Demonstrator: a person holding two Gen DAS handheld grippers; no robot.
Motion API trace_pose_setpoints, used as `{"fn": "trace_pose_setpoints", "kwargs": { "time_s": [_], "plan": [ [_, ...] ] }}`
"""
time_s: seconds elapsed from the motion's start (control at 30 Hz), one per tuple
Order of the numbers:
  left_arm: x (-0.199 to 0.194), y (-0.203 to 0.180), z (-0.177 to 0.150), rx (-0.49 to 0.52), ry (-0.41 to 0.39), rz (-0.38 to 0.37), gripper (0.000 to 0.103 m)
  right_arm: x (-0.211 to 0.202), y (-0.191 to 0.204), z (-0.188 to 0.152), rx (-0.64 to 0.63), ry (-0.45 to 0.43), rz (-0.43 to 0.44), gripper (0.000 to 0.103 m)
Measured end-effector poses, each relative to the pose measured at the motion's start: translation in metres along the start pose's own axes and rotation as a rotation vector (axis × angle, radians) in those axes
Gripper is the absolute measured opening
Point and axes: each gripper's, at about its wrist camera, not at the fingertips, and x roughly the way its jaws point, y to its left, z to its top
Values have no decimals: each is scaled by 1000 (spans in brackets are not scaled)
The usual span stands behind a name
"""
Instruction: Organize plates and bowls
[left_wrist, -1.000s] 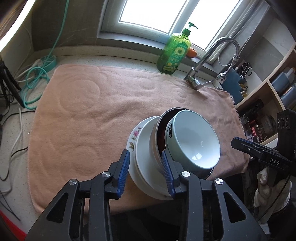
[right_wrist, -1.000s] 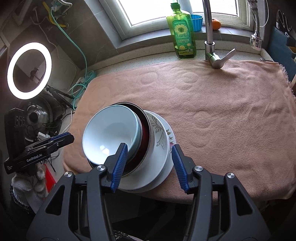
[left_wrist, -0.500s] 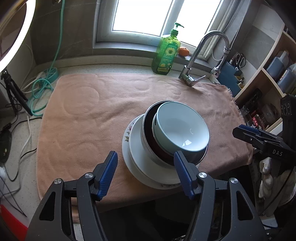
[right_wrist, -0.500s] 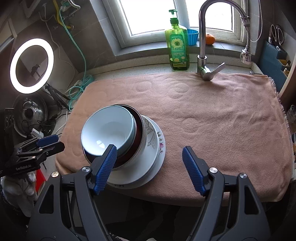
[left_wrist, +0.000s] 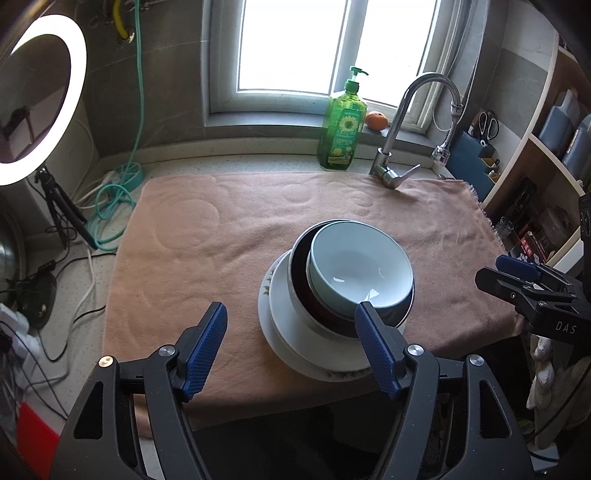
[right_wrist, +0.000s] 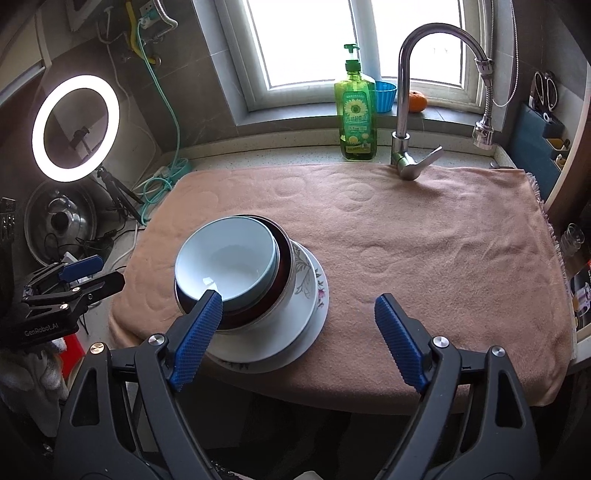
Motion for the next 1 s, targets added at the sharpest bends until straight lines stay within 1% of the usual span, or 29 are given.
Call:
{"fn": "trace_pose_setpoints", "kwargs": {
  "time_s": [0.07,0.43,0.6,1.0],
  "plan": [
    [0,-2,0,7,4,12,72,-1,-1,-1,3,-5,-3,87],
    [-1,-7,1,8,-1,18,72,-2,-5,0,10,-5,-8,87],
    [-1,-4,2,-4,-6,18,72,-1,-4,0,8,0,-9,87],
    [1,-5,4,3,-5,15,72,2,-3,0,13,6,-7,87]
  ]
}}
